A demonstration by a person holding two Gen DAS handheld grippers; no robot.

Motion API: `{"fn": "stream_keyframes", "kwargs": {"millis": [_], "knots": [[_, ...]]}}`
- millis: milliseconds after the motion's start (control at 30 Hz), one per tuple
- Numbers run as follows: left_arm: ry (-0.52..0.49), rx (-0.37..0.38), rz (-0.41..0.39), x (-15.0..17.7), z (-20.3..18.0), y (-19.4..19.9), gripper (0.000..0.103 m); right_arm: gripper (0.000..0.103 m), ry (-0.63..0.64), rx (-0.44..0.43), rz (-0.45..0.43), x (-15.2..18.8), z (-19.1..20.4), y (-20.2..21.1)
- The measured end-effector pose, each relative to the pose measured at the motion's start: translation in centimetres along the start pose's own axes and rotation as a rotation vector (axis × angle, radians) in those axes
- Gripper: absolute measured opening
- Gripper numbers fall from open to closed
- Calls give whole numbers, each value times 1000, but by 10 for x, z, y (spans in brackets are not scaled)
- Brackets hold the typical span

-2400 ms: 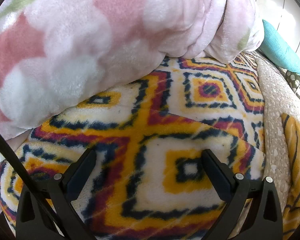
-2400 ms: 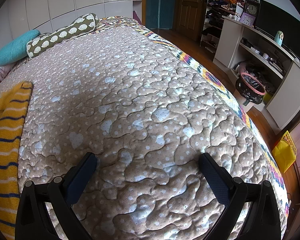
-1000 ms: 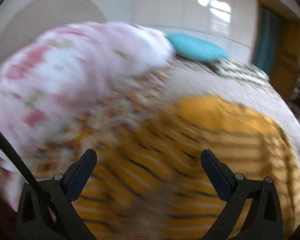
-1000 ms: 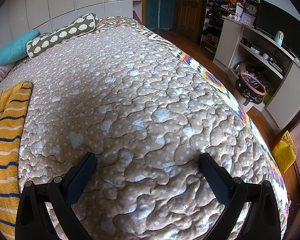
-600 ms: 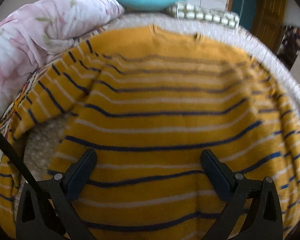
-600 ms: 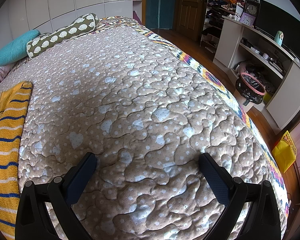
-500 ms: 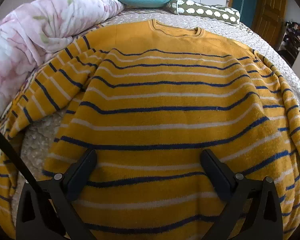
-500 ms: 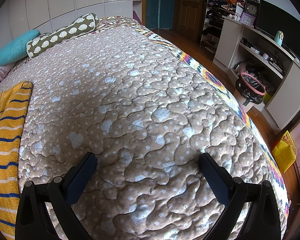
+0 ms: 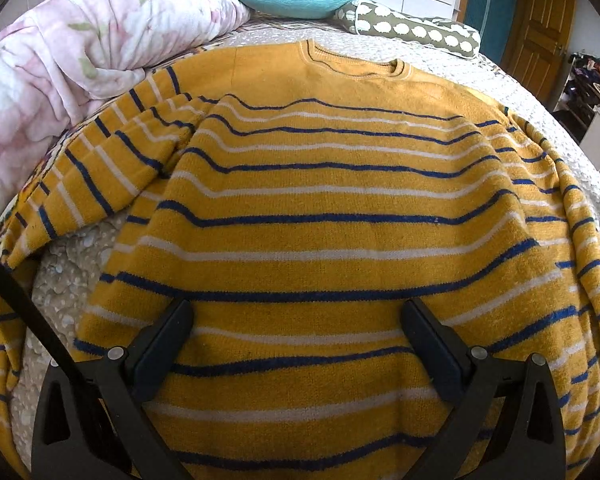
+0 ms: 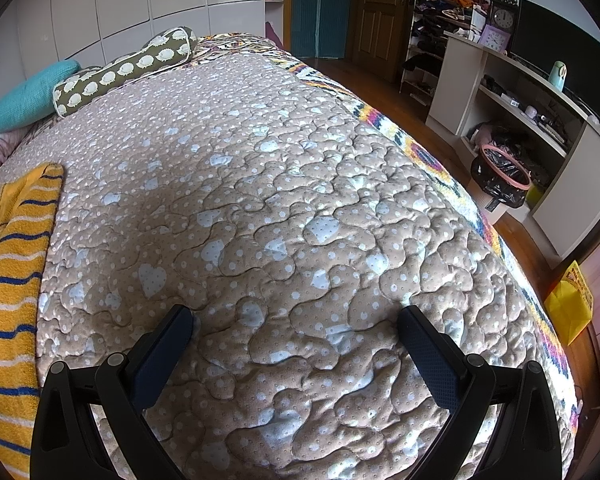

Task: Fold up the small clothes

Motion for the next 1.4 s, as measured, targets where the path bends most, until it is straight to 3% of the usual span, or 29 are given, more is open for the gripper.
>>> {"fn": "stream_keyframes", "kwargs": {"millis": [200, 500, 633, 733, 900, 1067, 1233, 1400], "knots": [[10, 10, 6, 0, 1, 0, 103, 103, -41, -23, 53, -4, -3, -3], [-4, 2, 8, 0, 1, -1, 103, 103, -35, -17, 13, 2, -3, 6], [-6, 5, -8, 0, 2, 0, 103, 86, -74, -65, -38, 12, 2, 35], [-7, 4, -11, 1, 2, 0, 103, 85, -63, -196, -56, 30, 28, 69], [-7, -1, -18, 1, 3, 0, 103, 85, 43, -324, -153, 56, 96, 137], [-3, -1, -23, 1, 2, 2, 103, 85, 152, -440, -150, 78, 182, 160], [0, 1, -26, 0, 2, 2, 103, 85, 222, -454, -94, 96, 240, 137], [1, 2, -32, 1, 2, 2, 103, 85, 243, -389, -67, 114, 250, 110]]}}
Point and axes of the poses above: each gripper's, at about its wrist camera, not at the fingertips, and y roughly against the way its jaws point, z to its left, x to its underside, the point moved 9 cm from there along -y, roughly the way its jaws point, and after that the axes turned 1 degree about -y, right-handed, at the moved point
